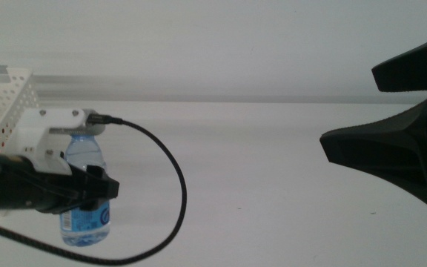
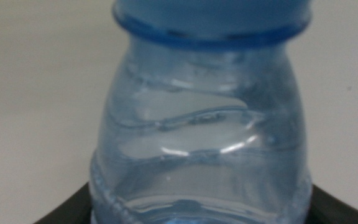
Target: Use arms to grab the bottles and put them into the dustbin to the left of the table.
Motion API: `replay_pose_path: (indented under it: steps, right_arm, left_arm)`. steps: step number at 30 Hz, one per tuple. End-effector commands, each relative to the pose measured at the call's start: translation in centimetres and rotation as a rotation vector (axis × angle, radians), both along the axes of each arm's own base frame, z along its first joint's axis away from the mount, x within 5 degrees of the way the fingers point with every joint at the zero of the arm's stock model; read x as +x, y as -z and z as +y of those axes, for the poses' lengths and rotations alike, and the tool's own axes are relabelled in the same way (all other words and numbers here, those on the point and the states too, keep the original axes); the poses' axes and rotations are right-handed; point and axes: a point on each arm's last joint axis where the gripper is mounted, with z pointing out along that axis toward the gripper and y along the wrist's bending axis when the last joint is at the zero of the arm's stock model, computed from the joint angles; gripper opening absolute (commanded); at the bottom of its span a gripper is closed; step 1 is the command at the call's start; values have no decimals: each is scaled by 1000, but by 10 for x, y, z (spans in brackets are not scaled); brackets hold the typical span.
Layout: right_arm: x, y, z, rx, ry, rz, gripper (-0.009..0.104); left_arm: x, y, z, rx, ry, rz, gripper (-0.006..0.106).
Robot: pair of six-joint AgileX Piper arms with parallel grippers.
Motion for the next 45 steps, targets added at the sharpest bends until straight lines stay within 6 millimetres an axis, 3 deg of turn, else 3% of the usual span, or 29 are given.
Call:
replay_pose_path:
  steps: [1, 14, 21, 29, 38, 45]
  right_arm:
    - [-1, -3, -1, 6, -2, -15, 88]
    - [-1, -3, -1, 6, -2, -15, 88]
    - [-1, -3, -1, 6, -2, -15, 88]
    - [-1, -3, -1, 6, -2, -15, 88]
    - [-1, -3, -1, 6, -2, -15, 88]
    - [-1, -3, -1, 6, -2, -15, 88]
  left_arm:
    - [3, -16, 3, 18, 4, 7, -2]
    - [8, -70, 14, 199, 34, 145, -2]
    - [19, -98, 35, 191, -19, 143, -2]
    - [55, -115, 71, 235, 26, 247, -2]
    - [108, -110, 116, 348, 33, 309, -1]
    - [127, -118, 161, 473, -58, 298, -1]
